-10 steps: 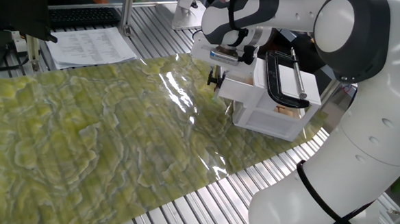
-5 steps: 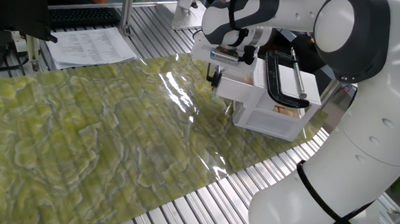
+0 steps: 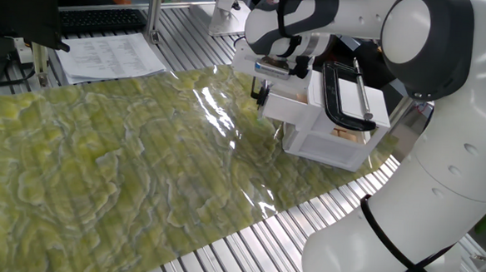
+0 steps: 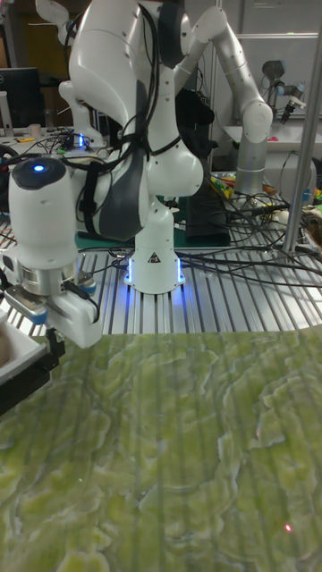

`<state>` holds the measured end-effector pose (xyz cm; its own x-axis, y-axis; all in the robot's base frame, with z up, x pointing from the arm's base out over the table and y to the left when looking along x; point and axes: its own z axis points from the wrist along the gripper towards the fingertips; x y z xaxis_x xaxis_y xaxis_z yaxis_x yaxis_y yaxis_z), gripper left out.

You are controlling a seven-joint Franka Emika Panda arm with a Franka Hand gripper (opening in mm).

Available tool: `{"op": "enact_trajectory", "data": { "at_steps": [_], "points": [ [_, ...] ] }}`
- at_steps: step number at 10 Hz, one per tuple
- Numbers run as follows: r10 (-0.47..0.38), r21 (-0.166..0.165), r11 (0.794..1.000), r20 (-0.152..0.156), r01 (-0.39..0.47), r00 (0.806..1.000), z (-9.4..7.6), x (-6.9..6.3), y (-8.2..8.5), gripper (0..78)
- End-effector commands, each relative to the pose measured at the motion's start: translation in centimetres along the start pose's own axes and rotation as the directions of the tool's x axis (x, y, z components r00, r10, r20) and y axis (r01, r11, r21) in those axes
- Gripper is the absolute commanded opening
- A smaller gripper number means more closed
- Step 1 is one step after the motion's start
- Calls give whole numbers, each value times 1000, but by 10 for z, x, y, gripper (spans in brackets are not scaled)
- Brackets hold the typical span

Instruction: Grasp the handle and close the drawer

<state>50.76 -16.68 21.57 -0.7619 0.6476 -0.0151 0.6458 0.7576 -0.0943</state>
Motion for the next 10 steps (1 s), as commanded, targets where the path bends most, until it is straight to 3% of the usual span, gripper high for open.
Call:
{"op": "enact_trajectory", "data": {
  "at_steps": [1, 3, 6, 10],
  "points": [
    [2, 34, 999, 29, -3, 1000, 3, -5, -8, 16],
    [8, 36, 999, 26, -9, 1000, 2, -5, -8, 16],
    [12, 68, 998, -13, -11, 1000, 0, -4, -10, 16],
    [-4, 80, 997, -43, 7, 999, -6, -4, -16, 16]
  ]
}}
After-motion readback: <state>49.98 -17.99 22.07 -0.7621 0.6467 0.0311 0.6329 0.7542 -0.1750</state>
